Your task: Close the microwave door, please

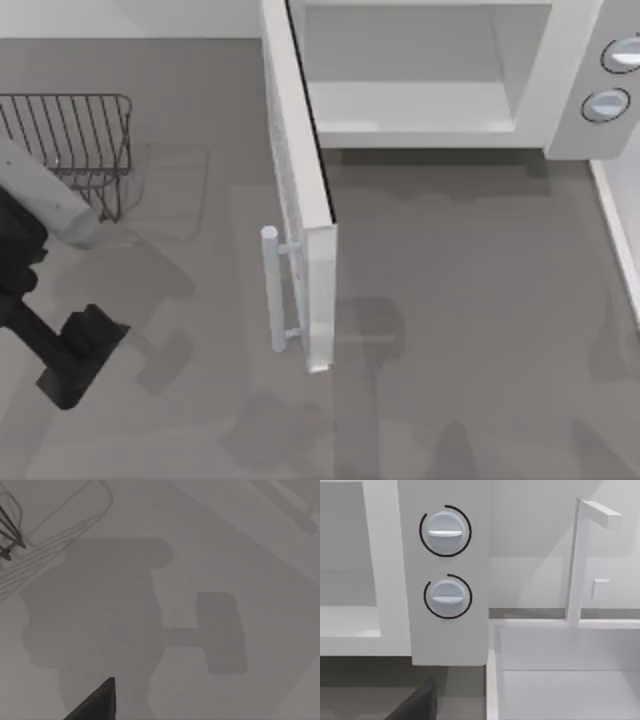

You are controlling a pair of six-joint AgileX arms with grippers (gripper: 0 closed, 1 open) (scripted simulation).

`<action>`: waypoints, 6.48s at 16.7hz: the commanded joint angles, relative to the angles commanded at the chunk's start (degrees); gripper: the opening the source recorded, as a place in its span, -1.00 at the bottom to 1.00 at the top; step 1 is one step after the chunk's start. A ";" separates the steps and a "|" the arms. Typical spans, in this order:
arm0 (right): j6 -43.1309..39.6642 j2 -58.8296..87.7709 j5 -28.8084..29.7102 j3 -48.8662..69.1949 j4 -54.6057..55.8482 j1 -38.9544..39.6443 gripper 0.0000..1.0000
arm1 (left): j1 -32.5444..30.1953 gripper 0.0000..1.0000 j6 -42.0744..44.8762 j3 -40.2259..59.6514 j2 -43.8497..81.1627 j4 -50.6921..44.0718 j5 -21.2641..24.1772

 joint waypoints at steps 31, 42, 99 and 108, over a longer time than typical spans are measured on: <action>0.00 0.00 0.00 0.00 0.00 0.00 1.00 | -12.88 1.00 23.91 58.51 49.05 -24.92 11.70; 0.00 0.00 0.00 0.00 0.00 0.00 1.00 | -14.39 0.40 22.41 53.98 49.04 -20.09 11.23; 0.00 0.00 0.00 0.00 0.00 0.00 1.00 | -23.02 -1.00 13.04 63.27 56.17 -18.70 8.08; 0.00 0.00 0.00 0.00 0.00 0.00 1.00 | -25.64 -1.00 12.54 64.34 57.43 -18.58 6.33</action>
